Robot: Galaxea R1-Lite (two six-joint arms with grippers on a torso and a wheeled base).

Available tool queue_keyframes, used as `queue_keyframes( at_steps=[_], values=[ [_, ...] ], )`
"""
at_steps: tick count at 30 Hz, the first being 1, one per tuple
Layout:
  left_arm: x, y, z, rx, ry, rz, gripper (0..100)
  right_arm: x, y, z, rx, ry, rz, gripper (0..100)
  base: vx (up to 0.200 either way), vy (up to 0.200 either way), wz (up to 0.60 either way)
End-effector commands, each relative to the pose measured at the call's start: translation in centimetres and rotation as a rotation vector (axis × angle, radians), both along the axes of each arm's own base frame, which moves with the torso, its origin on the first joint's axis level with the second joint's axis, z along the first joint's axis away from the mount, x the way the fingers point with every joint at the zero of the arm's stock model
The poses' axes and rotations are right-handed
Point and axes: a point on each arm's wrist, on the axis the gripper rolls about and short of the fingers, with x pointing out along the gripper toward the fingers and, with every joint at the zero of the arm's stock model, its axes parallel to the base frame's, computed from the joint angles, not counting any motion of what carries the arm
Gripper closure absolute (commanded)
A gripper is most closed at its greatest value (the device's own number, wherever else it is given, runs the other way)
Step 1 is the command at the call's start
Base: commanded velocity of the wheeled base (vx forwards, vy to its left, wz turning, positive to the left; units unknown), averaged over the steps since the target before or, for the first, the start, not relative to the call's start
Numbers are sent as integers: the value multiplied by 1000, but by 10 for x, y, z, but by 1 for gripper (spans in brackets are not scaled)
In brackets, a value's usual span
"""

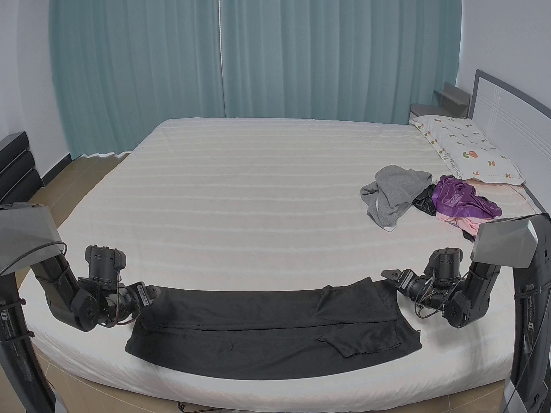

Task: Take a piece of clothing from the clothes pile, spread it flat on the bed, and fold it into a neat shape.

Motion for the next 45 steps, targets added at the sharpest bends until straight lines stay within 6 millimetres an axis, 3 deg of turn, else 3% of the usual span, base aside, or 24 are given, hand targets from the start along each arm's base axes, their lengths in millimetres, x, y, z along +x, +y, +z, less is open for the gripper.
queue_keyframes(
  at_steps=[1,4,5,28,29,45],
  values=[
    [-2,1,-18,21,70,-12,0,0,0,0,0,0,0,0,0,0,0],
    [-4,3,-26,47,104,-36,0,0,0,0,0,0,0,0,0,0,0],
    [-5,4,-29,60,116,-42,100,0,0,0,0,0,0,0,0,0,0],
    [-10,15,-28,92,174,-48,100,0,0,0,0,3,0,0,0,0,0],
    [-10,15,-28,90,174,-49,0,0,0,0,0,3,0,0,0,0,0],
    [-8,13,-7,-66,69,28,0,-1,-1,0,3,3,2,0,0,0,0]
  ],
)
